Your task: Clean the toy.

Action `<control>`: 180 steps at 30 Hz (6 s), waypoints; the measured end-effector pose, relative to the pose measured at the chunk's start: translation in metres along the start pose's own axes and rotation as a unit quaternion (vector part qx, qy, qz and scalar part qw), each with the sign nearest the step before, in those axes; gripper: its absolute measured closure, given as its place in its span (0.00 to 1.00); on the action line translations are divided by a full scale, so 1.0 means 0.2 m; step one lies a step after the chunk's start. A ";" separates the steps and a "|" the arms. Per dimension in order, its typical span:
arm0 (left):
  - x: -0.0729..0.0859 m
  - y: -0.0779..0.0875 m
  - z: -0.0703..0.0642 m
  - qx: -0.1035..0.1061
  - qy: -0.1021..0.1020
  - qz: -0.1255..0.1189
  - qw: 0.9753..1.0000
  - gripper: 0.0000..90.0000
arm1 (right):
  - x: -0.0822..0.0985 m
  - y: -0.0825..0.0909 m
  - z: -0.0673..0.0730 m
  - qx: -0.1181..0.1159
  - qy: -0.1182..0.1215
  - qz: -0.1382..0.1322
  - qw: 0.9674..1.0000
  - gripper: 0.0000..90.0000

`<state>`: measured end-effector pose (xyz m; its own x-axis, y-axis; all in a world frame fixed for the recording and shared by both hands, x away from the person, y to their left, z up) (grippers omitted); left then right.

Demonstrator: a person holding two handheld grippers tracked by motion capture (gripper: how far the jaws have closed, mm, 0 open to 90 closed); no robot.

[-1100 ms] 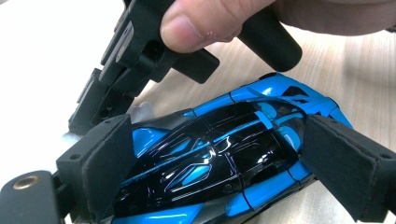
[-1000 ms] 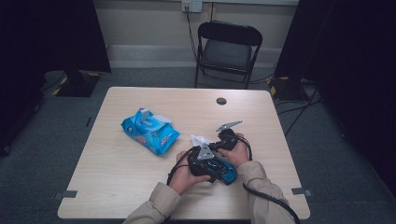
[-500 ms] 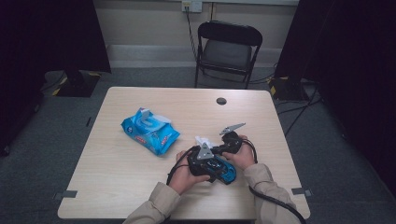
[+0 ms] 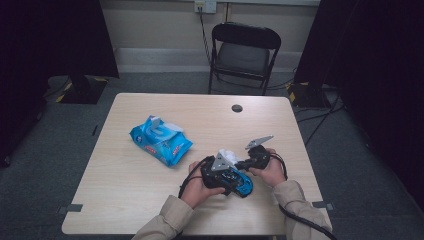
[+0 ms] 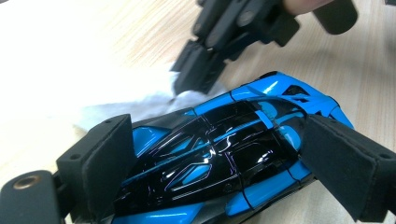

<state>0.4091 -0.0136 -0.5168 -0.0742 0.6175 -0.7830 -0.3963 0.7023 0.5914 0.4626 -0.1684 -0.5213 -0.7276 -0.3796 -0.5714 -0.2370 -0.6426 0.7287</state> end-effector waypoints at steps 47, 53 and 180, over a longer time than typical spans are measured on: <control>-0.06 0.07 0.02 0.017 -0.003 -0.001 1.000 0.21 | 0.27 0.46 -0.03 0.030 -0.021 -0.096 0.995 0.97; -0.05 0.23 0.06 0.004 -0.010 -0.001 1.000 0.21 | 0.20 0.49 0.09 0.024 -0.006 -0.115 0.993 0.97; 0.44 0.57 -0.04 0.052 0.033 0.085 0.994 0.67 | -0.01 -0.14 0.34 0.061 0.044 -0.065 0.995 0.28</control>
<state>0.3491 0.1179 -0.5190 -0.1940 0.7080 -0.6791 -0.2761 0.6248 0.7303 0.4269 -0.1032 -0.5145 -0.6272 -0.3596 -0.6909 -0.4062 -0.6058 0.6841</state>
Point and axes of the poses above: each handheld gripper's, and its own axes: y roughly backward along the jaws, x roughly out of its underside, z roughly to its left, the point moved 4 cm from there along -y, roughly forward along the jaws, and after that the axes turned 14 degrees about -y, right-handed, at the moved point
